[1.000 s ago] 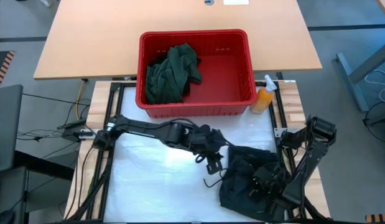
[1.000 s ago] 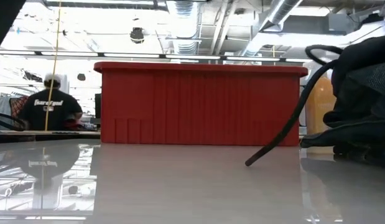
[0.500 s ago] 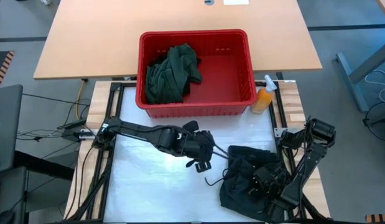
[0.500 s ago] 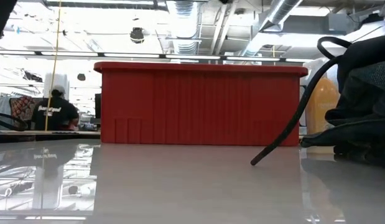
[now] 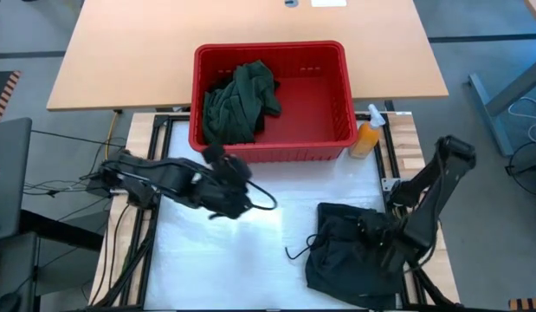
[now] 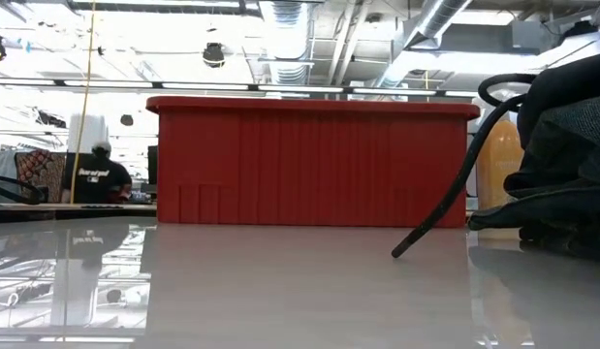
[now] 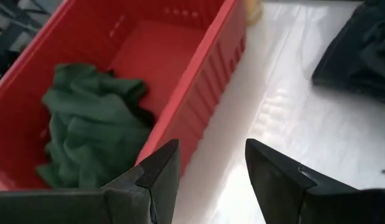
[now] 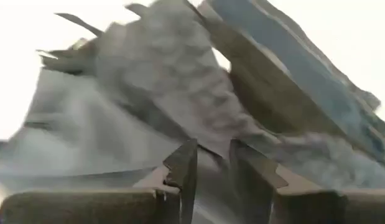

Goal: Fold laundry
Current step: Stack the folded gray shorts on top of the folded black pants, then remove the green shirt from the red bin

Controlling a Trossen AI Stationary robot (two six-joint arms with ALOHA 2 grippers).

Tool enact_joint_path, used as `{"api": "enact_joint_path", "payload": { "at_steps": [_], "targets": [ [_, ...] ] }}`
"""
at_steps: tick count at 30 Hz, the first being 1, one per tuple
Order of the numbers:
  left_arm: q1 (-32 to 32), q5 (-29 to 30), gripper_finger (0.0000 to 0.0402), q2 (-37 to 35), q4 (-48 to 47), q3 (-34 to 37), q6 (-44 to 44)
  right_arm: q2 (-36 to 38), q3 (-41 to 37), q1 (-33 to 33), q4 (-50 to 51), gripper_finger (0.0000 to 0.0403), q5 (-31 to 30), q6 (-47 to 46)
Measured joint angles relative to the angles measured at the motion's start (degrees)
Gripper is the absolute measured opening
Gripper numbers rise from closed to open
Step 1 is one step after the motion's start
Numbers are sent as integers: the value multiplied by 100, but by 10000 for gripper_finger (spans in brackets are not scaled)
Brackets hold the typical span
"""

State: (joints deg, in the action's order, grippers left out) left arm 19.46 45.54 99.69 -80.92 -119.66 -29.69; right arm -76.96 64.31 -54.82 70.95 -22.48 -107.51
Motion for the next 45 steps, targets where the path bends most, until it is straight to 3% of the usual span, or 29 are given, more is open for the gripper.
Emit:
{"api": "enact_joint_path", "payload": {
  "at_steps": [6, 9, 13, 16, 19, 23, 27, 31, 39, 45],
  "targets": [
    [126, -23, 171, -1361, 779, 2147, -586, 1094, 2, 393, -731, 122, -1093, 1563],
    [208, -429, 171, -2112, 2190, 3529, -639, 1542, 2, 710, -1165, 122, -1911, 2466],
    [298, -1254, 171, -2832, 5073, 5196, -566, 1941, 11, 1410, -2009, 122, -2922, 3877],
    [335, -1861, 171, -2990, 7289, 6141, -263, 2011, 13, 2343, -3015, 122, -2661, 5332],
    [331, -2249, 171, -2945, 8324, 6591, -190, 1859, 13, 3415, -4277, 122, -1667, 6720],
    [334, -2489, 171, -2921, 8101, 6652, -383, 1473, 13, 4731, -5577, 123, -272, 7778],
    [447, -2694, 171, -3019, 7865, 6654, -448, 1066, 13, 5840, -5976, 130, 616, 7762],
    [664, -2778, 171, -3209, 7538, 6650, -398, 594, 13, 6430, -6261, 147, 1538, 7724],
    [991, -2456, 171, -3610, 6482, 6650, -266, -158, 13, 6880, -7310, 188, 1811, 8336],
    [730, -1590, 171, -3686, 6402, 6650, 498, -495, 13, 7230, -8312, 221, 1810, 9007]
  ]
}}
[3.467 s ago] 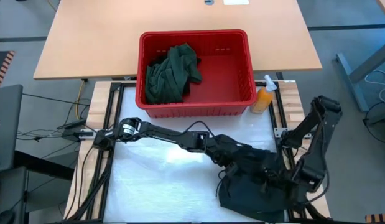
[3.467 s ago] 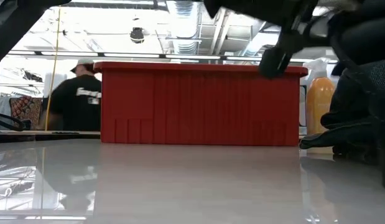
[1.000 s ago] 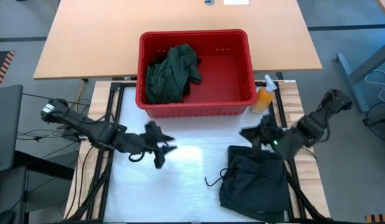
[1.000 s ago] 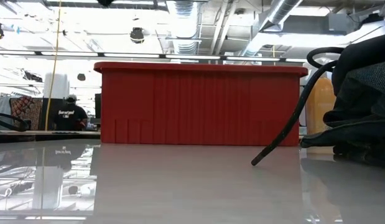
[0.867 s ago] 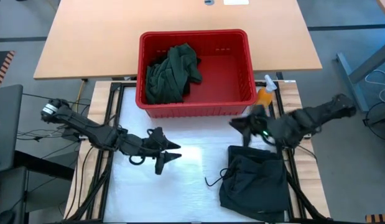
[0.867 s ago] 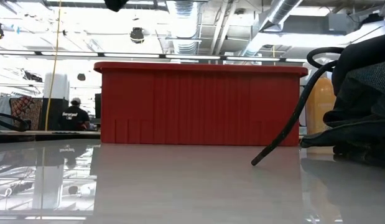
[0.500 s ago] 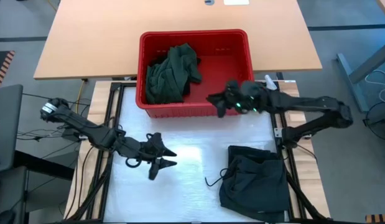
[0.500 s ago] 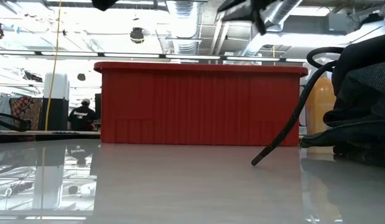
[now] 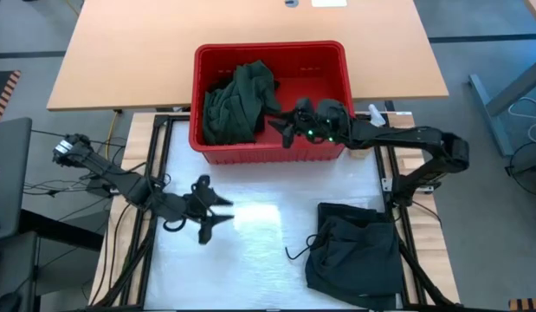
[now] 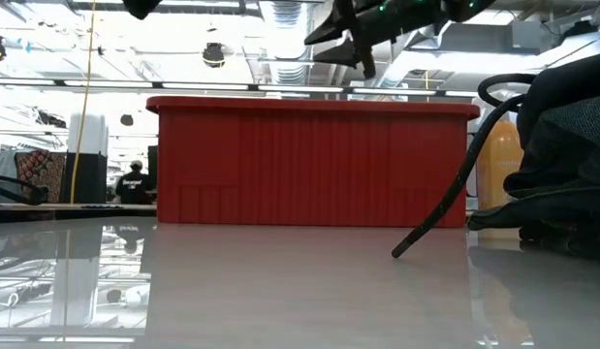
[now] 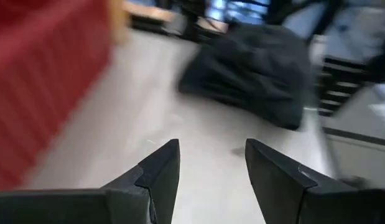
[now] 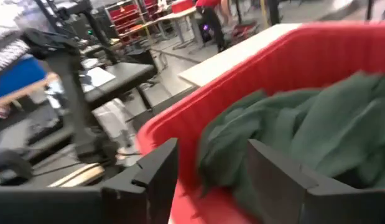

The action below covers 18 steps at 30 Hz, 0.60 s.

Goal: Fold laundry
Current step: Remove the green shirt from the red bin

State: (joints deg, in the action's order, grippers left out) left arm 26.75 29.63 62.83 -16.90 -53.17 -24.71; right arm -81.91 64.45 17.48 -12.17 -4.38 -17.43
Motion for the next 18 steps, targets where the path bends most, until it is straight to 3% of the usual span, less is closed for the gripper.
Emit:
{"api": "enact_joint_path", "payload": {
  "at_steps": [4, 9, 13, 18],
  "targets": [
    [-811, 183, 171, 2, 154, 0, 733, -224, 78, 401, -158, 240, 23, 286],
    [-2525, -815, 171, 2, 571, 0, 786, -884, 592, 1019, 209, 255, 540, 504],
    [-3801, -1495, 171, 4, 889, -26, 451, -1666, 1482, 1334, 998, 256, 778, 1042],
    [-4662, -2405, 171, 4, 860, -219, -143, -2818, 2965, 1586, 2405, 256, 763, 1484]
  ]
}}
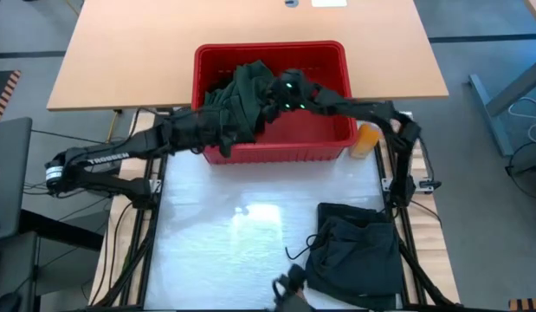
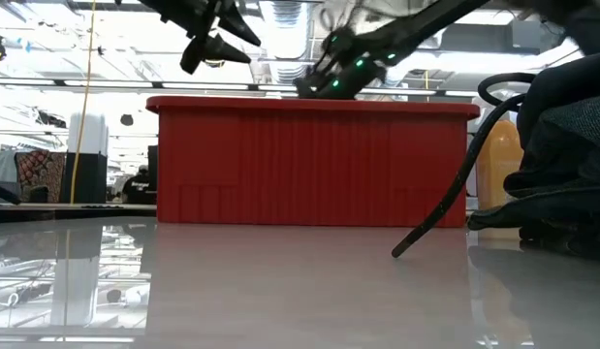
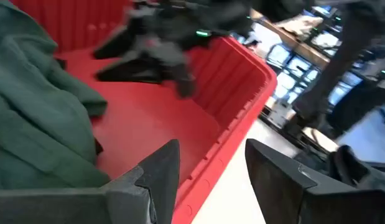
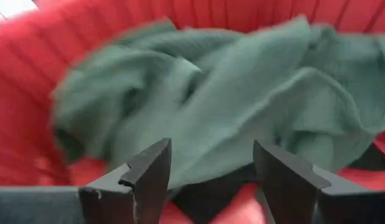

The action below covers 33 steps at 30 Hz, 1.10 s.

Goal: Fold laundry
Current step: Remove the green shirt from the red bin

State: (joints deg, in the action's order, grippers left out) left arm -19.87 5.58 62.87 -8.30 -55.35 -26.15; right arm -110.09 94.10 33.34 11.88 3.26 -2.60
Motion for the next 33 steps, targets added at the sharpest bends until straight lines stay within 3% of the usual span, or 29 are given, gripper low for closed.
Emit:
{"api": "enact_joint_path", "payload": {
  "at_steps": [3, 8, 19, 23, 27, 28, 33],
  "targets": [
    [-149, -393, 171, -2, -38, -18, 158, -659, 969, 161, 946, 256, -16, 76],
    [-154, -504, 171, 0, -673, -24, 823, -1666, 2193, 376, 2124, 256, -384, 555],
    [-270, -872, 171, -56, -1810, -24, 1724, -3000, 3421, 582, 3111, 251, -1118, 629],
    [-436, -945, 171, -178, -1756, -26, 1887, -3090, 3448, 494, 3234, 191, -1330, 592],
    [-534, -986, 171, -184, -1605, -26, 1959, -2959, 3452, 445, 3287, 48, -1387, 910],
    [-567, -985, 171, -184, -1555, -26, 2008, -2869, 3452, 426, 3308, 28, -1386, 970],
    [-688, -985, 171, -184, -1328, -26, 2118, -2001, 3452, 369, 3145, 24, -1435, 777]
  ]
}}
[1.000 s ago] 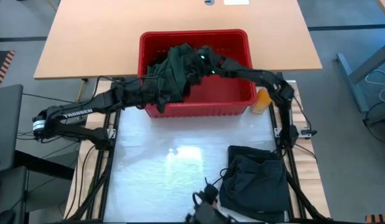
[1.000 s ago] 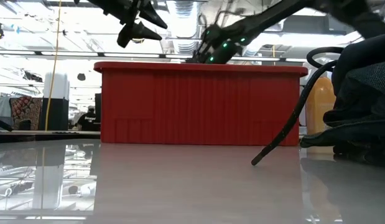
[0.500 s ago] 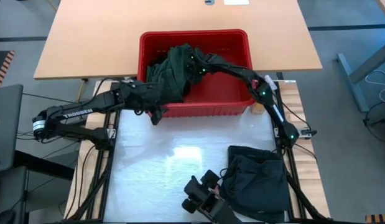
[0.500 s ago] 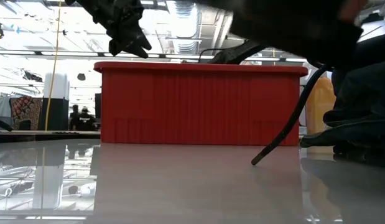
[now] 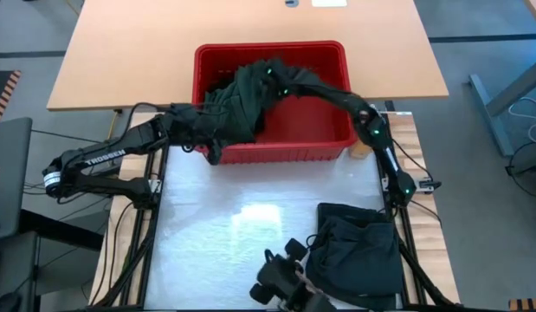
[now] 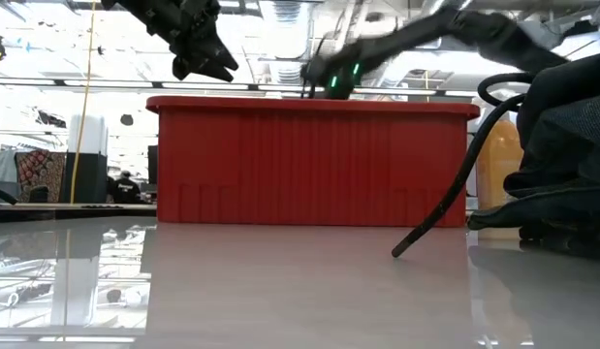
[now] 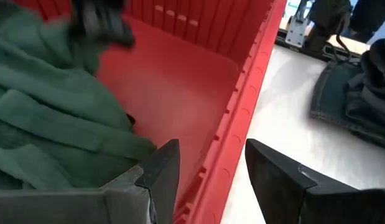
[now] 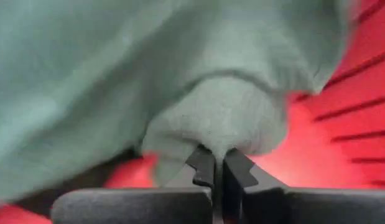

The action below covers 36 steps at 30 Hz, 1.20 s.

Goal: Fold laundry
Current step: Remove the green shirt from the red bin

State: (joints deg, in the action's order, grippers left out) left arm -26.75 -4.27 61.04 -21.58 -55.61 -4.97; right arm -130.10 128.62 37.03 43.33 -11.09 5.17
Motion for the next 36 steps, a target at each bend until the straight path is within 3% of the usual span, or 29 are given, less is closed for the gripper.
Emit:
{"api": "enact_joint_path", "payload": {
  "at_steps": [9, 14, 18, 24, 27, 30, 34, 36],
  "targets": [
    [-154, -486, 171, 0, 215, 0, 682, 2268, 0, -625, -1701, 22, 525, -446],
    [-150, -1192, 171, 0, 149, 37, 754, 3319, 2, -1352, -2346, 22, 651, -787],
    [-149, -1746, 171, 0, 165, 39, 737, 3952, 2, -2349, -2522, 22, 656, -666],
    [-93, -2170, 171, 0, 388, 39, -276, 4391, 2, -4445, -2551, 23, 623, 290],
    [104, -2146, 171, 2, 671, 39, -940, 4432, 2, -5600, -2396, 23, 242, 948],
    [484, -1925, 171, 2, 1153, 39, -1606, 4495, 0, -6658, -1616, 24, -303, 1246],
    [1411, -1085, 171, 2, 2105, 39, -2655, 4490, 0, -7958, -703, 23, -1792, 1075],
    [2025, -636, 171, 31, 2563, 38, -2736, 4437, 0, -8385, -215, 23, -2464, 732]
  ]
}}
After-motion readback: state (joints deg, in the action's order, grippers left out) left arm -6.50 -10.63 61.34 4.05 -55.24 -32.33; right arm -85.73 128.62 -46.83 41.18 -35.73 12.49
